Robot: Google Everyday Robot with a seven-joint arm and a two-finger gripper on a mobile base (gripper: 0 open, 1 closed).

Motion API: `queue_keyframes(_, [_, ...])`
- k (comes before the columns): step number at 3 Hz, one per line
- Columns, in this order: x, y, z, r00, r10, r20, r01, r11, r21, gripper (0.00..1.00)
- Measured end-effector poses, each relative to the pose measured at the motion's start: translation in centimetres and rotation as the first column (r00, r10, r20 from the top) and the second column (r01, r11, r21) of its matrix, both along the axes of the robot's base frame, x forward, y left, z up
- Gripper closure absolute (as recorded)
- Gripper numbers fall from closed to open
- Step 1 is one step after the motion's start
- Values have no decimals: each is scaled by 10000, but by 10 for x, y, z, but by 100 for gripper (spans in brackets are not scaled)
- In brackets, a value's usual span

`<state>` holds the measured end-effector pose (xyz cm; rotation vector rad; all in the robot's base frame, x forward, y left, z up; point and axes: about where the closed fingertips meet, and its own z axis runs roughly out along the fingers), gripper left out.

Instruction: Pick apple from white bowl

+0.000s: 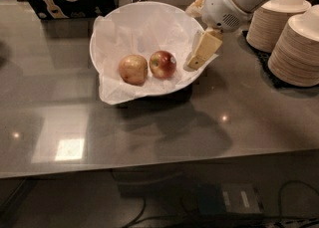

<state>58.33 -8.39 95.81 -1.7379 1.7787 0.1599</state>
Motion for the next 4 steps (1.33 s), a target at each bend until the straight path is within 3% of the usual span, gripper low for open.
queue_keyframes(1, [9, 5, -6, 9997, 143, -172, -138, 9995, 283, 25])
queue_keyframes(2, [17, 11, -13, 9989, 362, -282, -349, 9984, 441, 28])
queue_keyframes(4, [30, 27, -34, 9946, 890, -527, -865, 9951, 472, 27])
